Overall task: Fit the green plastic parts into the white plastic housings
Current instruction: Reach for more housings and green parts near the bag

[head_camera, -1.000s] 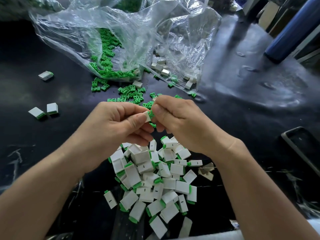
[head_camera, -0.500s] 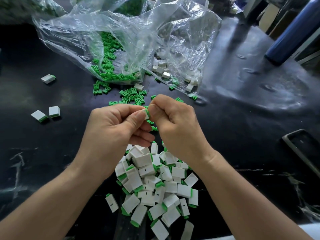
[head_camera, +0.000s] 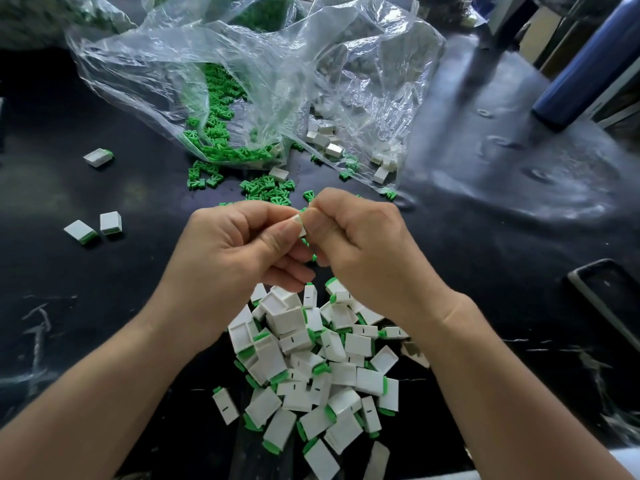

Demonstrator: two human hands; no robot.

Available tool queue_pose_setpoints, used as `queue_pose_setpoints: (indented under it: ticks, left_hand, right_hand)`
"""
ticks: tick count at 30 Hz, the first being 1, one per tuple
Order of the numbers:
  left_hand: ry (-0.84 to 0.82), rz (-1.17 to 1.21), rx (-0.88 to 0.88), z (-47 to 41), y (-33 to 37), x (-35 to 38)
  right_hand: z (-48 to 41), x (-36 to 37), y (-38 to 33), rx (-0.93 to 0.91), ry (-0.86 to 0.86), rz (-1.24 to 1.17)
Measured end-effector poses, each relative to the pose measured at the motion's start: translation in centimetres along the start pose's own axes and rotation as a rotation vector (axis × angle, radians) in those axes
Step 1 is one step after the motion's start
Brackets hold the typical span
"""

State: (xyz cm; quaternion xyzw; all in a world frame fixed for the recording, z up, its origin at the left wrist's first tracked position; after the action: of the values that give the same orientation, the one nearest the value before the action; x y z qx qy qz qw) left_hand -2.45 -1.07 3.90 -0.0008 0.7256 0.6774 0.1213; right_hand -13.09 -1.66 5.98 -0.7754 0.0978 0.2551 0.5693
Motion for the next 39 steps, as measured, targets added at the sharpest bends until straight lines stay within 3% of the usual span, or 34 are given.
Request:
queue_pose_setpoints:
  ticks: [4,9,14,19,28,33,39]
  left_hand:
    - [-0.017,0.005,0.030,0.0,0.1,-0.1]
    - [0.051,-0.041,0.150,0.1,0.8,-0.5]
    - [0.078,-0.105,0.158,-0.1,0.6,-1.0]
    - [0.015,-0.152,0.245,0.1,1.5,-0.6]
    - [-0.065,0.082,0.209,0.3,1.6,-0.3]
    - [0.014,0.007,0.146,0.0,0.8,-1.0]
    - [-0.043,0.033,0.148,0.0,0.9,-0.7]
  right_hand:
    - [-0.3,-0.5,2.0,0.246,0.003,-0.410]
    - [0.1,0.9,3.4,0.486,-0.178,-0.600]
    - [0.8,3.2,2.2,0.504,-0.382,-0.823]
    - [1.0,3.6,2.0,0.507,-0.384,-0.838]
    - [1.4,4.8,1.3,0.490,-0.496,-0.937]
    - [1.3,4.7,1.5,0.492,-0.446,-0.953]
    - [1.4,4.6,1.7,0.513,-0.407,-0.891]
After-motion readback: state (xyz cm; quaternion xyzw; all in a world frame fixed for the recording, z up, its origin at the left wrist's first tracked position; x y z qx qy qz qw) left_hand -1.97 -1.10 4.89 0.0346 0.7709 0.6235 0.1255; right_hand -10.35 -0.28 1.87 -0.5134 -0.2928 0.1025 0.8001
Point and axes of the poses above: each hand's wrist, its own z-axis away from the middle knuckle, its own x-axis out of the palm, y = z × x, the point moved 7 cm from there along -z, towards the middle knuckle, and after that the axes turned 12 degrees about -z, right-handed, at the moved point
